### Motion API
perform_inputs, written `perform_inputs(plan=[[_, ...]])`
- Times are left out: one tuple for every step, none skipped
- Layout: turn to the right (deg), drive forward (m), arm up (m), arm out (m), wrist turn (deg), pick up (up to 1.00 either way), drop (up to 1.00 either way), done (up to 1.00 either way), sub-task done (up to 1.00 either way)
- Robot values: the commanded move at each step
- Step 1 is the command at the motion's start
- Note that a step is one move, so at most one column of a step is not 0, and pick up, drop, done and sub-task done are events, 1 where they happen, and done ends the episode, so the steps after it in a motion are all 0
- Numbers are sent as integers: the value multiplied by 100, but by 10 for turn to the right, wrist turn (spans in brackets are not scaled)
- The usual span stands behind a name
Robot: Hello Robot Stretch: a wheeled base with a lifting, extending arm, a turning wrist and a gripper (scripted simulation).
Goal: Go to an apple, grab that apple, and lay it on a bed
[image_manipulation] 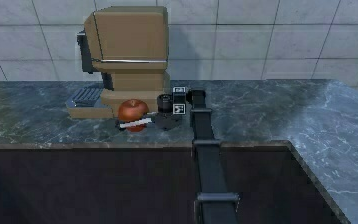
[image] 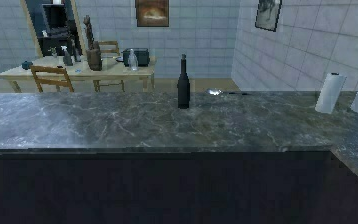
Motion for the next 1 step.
perform_inputs(plan=[[0,0,10,0,0,0,0,0,0]])
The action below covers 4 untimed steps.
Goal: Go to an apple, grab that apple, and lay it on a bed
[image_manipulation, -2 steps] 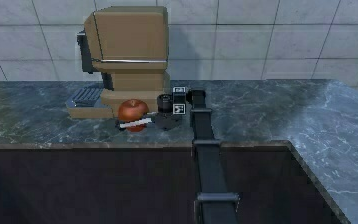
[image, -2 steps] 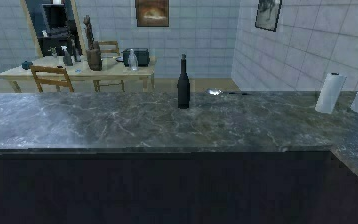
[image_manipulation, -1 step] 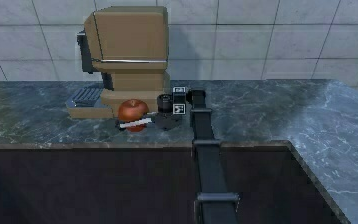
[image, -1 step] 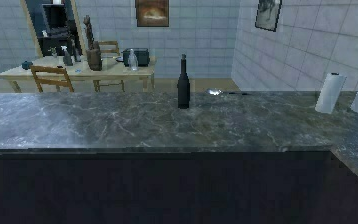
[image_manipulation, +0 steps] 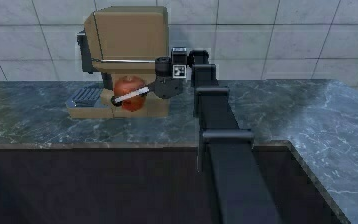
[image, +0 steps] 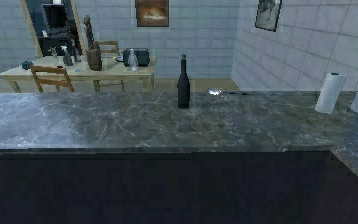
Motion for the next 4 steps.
perform_inputs(plan=[[0,0,0,0,-450,0,0,0,0],[0,0,0,0,-420,0,0,0,0],[0,0,0,-36,0,0,0,0,0],[-450,0,0,0,0,0,0,0,0]])
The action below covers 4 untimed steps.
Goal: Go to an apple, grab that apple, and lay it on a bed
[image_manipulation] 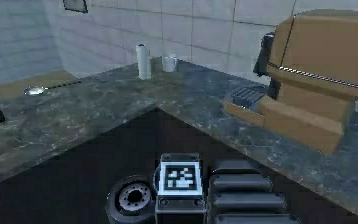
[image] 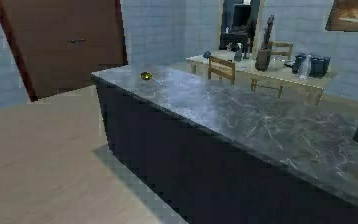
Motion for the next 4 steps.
perform_inputs(plan=[[-450,0,0,0,0,0,0,0,0],[0,100,0,0,0,0,0,0,0],[0,95,0,0,0,0,0,0,0],[-390,0,0,0,0,0,0,0,0]])
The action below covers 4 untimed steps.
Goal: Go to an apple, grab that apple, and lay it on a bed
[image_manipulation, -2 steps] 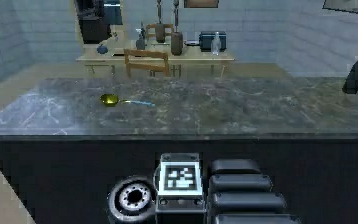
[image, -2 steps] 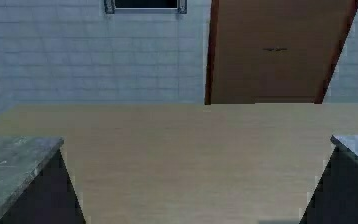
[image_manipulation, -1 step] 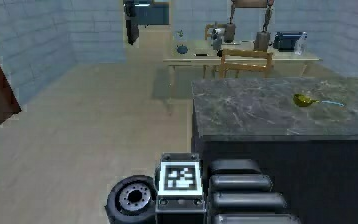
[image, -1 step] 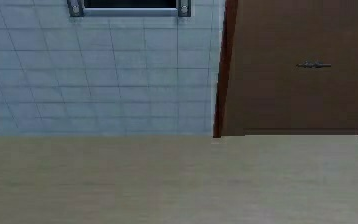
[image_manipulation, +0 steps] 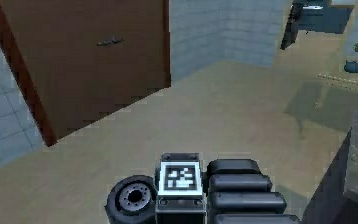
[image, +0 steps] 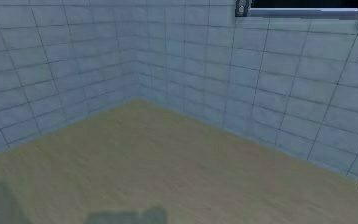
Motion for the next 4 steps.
perform_inputs(plan=[[0,50,0,0,0,0,0,0,0],[-450,0,0,0,0,0,0,0,0],[-30,0,0,0,0,0,0,0,0],[0,100,0,0,0,0,0,0,0]])
